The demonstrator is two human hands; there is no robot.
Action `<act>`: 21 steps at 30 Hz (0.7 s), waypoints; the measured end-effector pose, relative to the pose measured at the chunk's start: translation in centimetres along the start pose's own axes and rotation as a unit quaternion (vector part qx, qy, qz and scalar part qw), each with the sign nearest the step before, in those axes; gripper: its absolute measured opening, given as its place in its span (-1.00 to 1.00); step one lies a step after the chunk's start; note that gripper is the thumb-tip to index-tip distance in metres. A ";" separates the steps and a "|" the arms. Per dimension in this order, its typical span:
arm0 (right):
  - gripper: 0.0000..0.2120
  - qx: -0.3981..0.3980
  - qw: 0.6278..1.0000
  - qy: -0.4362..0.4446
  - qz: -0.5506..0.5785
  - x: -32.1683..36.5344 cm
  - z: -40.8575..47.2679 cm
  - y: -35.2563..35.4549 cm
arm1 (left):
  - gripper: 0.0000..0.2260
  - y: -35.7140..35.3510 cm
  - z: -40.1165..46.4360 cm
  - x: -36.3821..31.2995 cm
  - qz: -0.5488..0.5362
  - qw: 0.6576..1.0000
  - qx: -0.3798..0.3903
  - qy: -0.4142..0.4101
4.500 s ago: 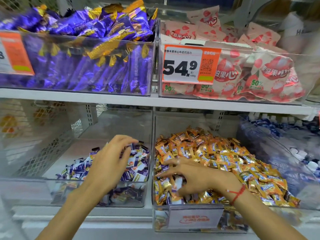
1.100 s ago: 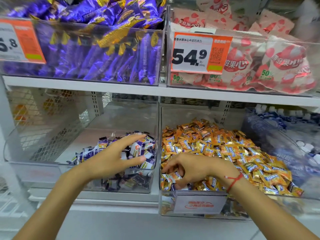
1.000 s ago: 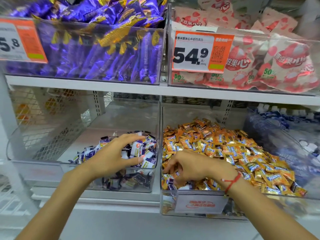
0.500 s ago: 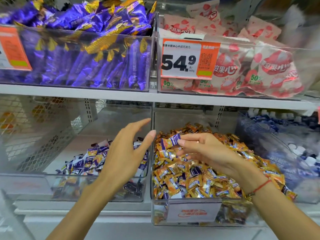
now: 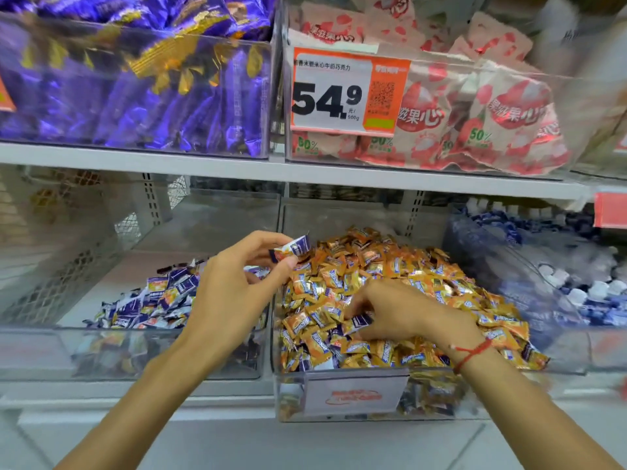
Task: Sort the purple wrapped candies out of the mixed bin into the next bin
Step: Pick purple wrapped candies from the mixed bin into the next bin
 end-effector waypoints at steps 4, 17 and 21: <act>-0.81 -0.018 0.997 0.003 0.068 -0.5 0.5 0.1 | -0.90 0.9 0.0 0.8 -0.002 1.000 -0.020 0.022; -0.85 -0.358 0.824 0.130 0.419 5.6 -2.9 8.2 | -0.79 -0.8 0.2 -0.7 -0.039 0.999 0.005 0.030; -0.78 -0.357 0.827 0.147 0.408 5.9 -2.9 8.5 | -0.82 -1.1 0.2 -0.9 -0.044 0.999 -0.008 -0.007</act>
Point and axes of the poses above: each hand's wrist, its own z-axis towards the middle knuckle, its own y-axis out of the back of the hand, x = y × z, the point moved 7 cm from there along z, towards the middle knuckle, and after that the axes turned 6 degrees about -z, right-handed, at the moved point
